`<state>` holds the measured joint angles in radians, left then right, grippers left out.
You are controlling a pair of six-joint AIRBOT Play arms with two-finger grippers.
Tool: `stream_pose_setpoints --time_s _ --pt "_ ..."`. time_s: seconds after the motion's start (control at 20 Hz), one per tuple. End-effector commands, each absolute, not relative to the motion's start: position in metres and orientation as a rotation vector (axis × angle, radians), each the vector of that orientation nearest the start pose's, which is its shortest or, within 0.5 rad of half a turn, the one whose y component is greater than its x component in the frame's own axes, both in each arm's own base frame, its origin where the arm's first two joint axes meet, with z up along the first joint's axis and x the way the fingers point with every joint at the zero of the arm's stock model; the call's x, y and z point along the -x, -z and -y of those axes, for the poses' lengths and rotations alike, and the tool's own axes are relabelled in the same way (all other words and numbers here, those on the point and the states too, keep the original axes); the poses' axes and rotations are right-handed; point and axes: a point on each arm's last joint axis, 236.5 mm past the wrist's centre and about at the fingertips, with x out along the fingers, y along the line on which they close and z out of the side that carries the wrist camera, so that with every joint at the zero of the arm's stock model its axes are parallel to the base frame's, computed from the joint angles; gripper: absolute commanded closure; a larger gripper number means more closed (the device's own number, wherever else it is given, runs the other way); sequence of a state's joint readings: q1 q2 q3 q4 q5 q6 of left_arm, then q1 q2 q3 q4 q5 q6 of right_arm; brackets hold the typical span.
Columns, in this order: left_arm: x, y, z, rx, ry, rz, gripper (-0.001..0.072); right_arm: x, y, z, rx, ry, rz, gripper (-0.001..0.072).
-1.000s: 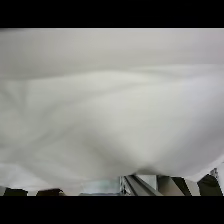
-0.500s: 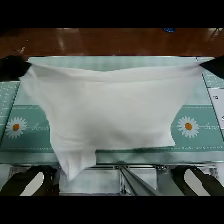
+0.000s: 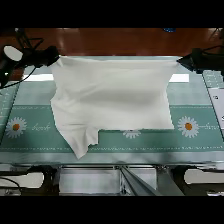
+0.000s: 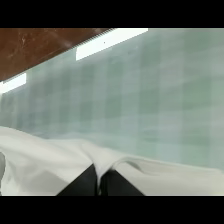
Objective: Fold the shirts.
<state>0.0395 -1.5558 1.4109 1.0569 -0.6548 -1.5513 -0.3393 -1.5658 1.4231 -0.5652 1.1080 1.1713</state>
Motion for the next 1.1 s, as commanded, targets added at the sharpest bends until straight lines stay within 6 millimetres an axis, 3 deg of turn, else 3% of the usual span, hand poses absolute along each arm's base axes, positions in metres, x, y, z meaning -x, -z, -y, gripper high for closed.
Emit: stream_pose_setpoints --time_s 0.0,0.15,0.3,0.55,0.8,1.05 --pt "-0.571 -0.018 0.062 0.574 0.118 -0.849 0.0691 -0.539 -0.034 -0.018 -0.722 -0.383 -0.933 0.0692" --pt "-0.565 0.004 0.067 0.576 0.124 -0.914 0.0691 -0.558 -0.014 -0.025 -0.738 -0.349 -0.952 0.0692" --pt "-0.557 0.011 0.066 0.564 0.139 -0.96 0.0691 -0.557 -0.009 -0.021 -0.754 -0.337 -0.966 0.0692" --pt "-0.528 0.0 0.051 0.536 0.213 -1.109 0.0691 -0.523 -0.016 -0.004 -0.76 -0.386 -1.061 0.0692" --pt "-0.459 0.042 0.04 0.439 0.282 -1.422 0.069 -0.469 0.027 0.009 -0.566 -0.337 -1.332 0.0692" --pt "-0.425 0.067 0.047 0.404 0.35 -1.558 0.069 -0.454 0.05 0.006 -0.493 -0.28 -1.447 0.0692"
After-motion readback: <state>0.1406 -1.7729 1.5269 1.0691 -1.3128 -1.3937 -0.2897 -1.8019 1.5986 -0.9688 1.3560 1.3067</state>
